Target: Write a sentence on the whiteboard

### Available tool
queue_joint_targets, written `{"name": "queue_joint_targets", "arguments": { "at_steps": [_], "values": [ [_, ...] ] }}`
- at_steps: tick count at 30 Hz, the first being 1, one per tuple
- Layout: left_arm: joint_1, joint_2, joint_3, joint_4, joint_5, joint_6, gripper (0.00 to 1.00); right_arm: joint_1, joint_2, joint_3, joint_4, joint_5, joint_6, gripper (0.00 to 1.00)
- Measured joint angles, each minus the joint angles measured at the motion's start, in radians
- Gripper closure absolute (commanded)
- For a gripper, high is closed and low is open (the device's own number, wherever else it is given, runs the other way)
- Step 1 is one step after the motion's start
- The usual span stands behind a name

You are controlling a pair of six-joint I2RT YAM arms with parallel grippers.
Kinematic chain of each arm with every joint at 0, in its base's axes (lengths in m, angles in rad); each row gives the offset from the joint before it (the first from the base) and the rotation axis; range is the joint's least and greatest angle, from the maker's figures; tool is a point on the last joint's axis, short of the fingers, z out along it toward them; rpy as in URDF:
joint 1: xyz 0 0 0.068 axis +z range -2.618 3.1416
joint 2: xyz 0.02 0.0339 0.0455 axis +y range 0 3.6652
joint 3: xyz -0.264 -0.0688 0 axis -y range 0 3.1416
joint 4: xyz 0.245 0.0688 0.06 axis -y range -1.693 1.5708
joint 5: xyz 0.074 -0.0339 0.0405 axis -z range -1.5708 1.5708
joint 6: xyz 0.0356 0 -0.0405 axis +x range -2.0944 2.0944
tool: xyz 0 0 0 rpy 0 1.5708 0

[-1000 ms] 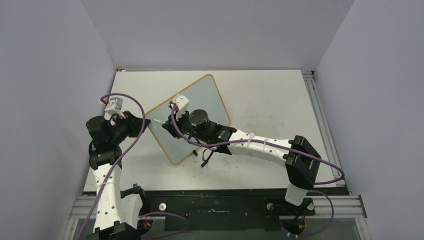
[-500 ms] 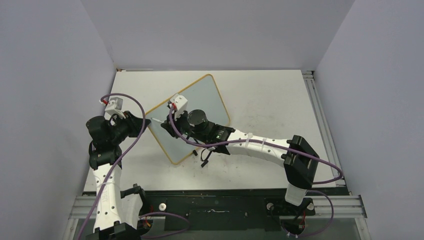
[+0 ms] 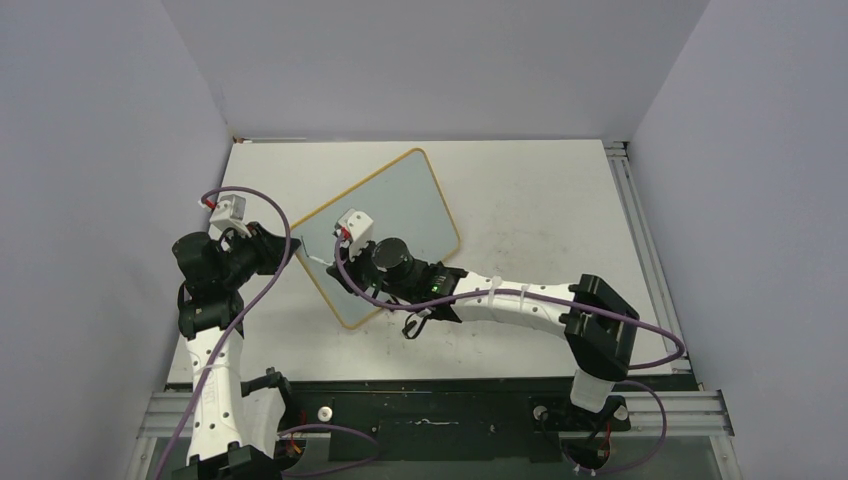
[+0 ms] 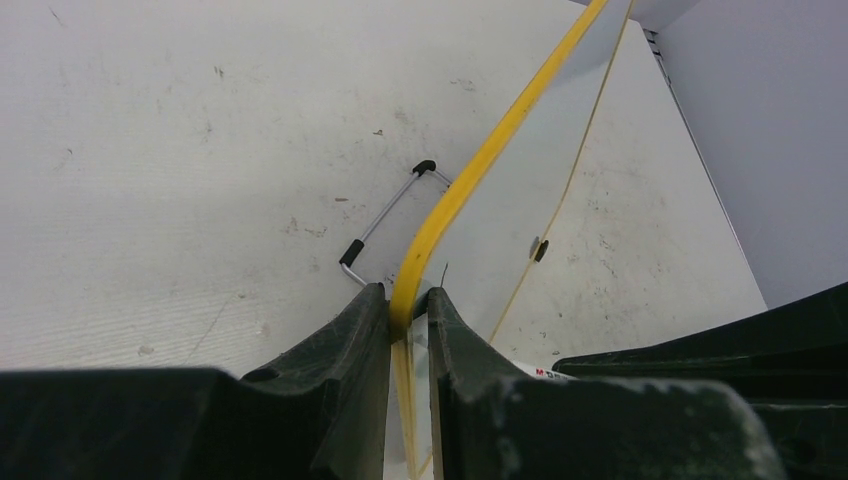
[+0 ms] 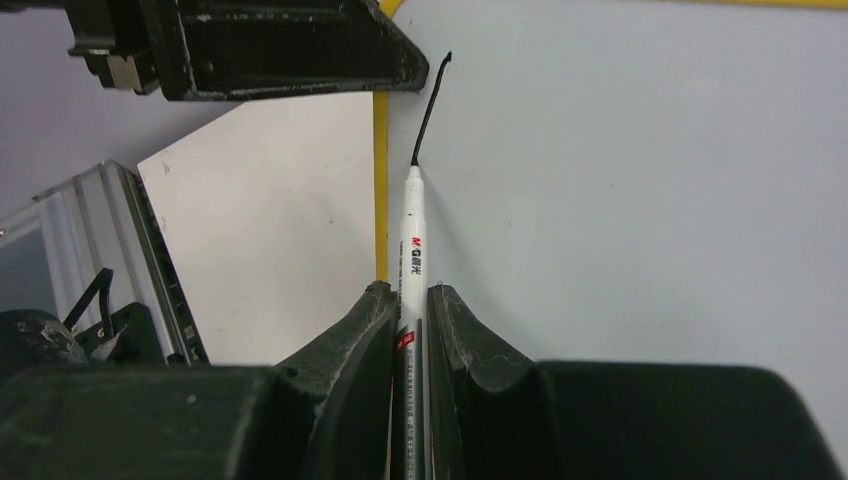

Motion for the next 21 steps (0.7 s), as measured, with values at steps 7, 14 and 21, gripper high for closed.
{"name": "queue_joint_targets", "arguments": {
  "at_steps": [7,14,21],
  "values": [
    [0.0,0.0,0.0,-0.003,-0.002,0.004,1.0,0.011,-0.004,-0.037,-0.003,0.005,0.002,0.95],
    [-0.004,-0.005,0.0,-0.002,0.002,0.004,1.0,0.012,-0.072,-0.082,-0.007,0.026,0.002,0.95],
    [-0.004,-0.005,0.0,-0.002,0.002,0.004,1.0,0.012,-0.132,-0.089,0.045,0.051,0.002,0.95]
  ]
}}
